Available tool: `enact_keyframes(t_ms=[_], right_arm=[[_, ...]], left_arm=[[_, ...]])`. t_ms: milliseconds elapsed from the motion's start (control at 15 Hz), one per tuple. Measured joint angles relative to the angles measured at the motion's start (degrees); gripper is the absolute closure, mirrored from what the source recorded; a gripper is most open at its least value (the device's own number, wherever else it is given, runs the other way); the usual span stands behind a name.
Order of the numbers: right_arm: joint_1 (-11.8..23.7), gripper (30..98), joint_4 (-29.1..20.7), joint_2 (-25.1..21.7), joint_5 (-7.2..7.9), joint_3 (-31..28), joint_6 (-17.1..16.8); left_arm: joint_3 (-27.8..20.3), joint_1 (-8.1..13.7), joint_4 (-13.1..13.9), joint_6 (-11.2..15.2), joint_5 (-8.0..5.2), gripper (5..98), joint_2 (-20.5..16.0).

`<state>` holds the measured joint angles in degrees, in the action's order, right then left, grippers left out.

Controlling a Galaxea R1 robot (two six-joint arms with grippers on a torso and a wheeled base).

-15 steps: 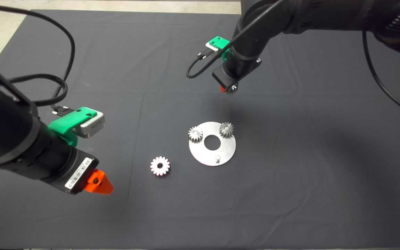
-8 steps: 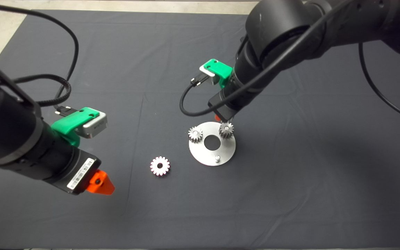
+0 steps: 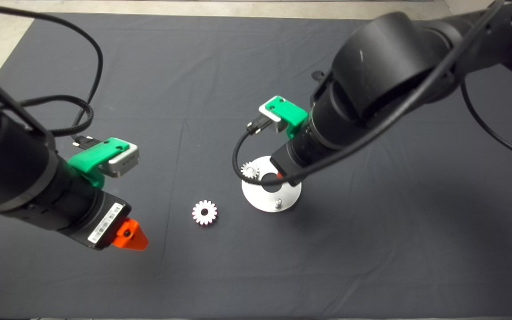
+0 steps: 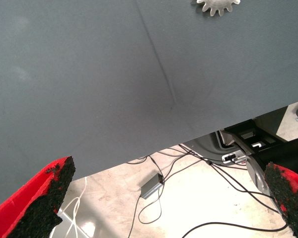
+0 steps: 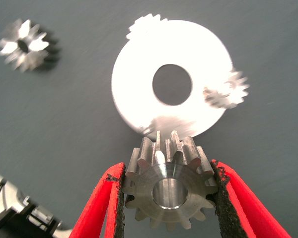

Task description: Remove an incorrectly installed larger gear and replace it with the correct smaller gear

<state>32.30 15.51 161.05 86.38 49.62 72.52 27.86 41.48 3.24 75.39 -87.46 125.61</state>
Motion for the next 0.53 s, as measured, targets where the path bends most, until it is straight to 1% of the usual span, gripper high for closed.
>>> enact_keyframes(t_ms=[67,333,533], right_arm=[[-0.8,90.8,0.1,-0.1,-0.13,-0.3,0.0],[-4.4,90.8,1.1,-0.4,0.17,-0.4,0.2],[-7.7,90.9,4.4,-0.4,0.22,-0.6,0.2]], left_arm=[[0.0,0.0,0.0,0.0,0.02,6.0,0.2],[-0.3,0.0,0.0,0.1,0.00,6.0,0.2],[-0.6,0.0,0.0,0.3,0.00,6.0,0.2]])
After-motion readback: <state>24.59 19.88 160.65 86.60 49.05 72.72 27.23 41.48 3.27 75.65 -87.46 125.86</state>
